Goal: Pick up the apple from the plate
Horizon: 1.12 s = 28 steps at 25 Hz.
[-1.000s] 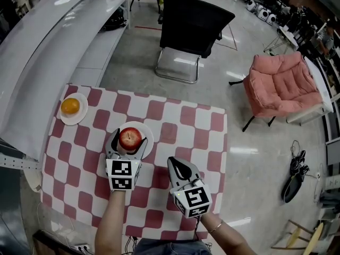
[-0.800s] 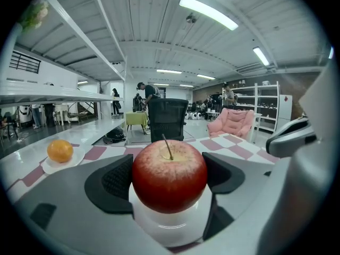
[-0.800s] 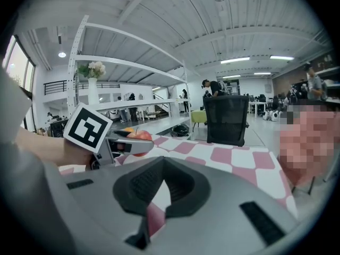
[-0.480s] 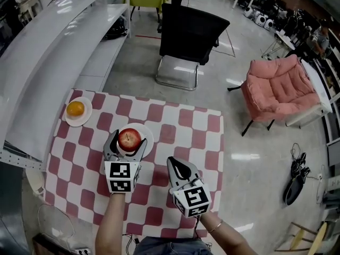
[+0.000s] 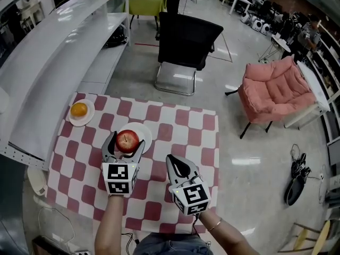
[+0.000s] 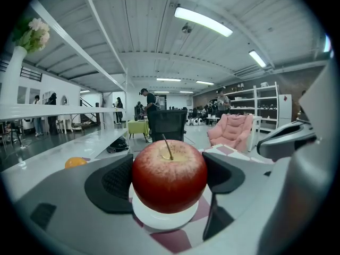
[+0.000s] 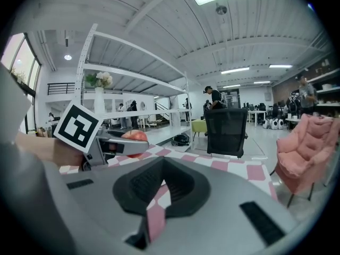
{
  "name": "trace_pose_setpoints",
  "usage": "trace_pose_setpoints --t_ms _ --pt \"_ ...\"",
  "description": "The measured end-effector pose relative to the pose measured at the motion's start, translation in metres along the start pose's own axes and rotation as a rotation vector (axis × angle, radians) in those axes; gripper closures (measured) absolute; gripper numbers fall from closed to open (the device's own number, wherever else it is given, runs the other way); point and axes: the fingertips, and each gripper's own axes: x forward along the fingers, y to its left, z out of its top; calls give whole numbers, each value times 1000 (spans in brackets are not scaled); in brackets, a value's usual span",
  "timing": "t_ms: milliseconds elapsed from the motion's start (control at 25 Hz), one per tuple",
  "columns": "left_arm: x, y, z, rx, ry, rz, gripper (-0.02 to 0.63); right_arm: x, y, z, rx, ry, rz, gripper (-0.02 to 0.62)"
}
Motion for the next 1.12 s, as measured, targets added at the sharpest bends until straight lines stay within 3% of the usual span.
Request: trace_pose_setpoints --t_ms 1120 --pt "-123 -36 27 8 -80 75 202 -91 39 35 -57 -139 52 586"
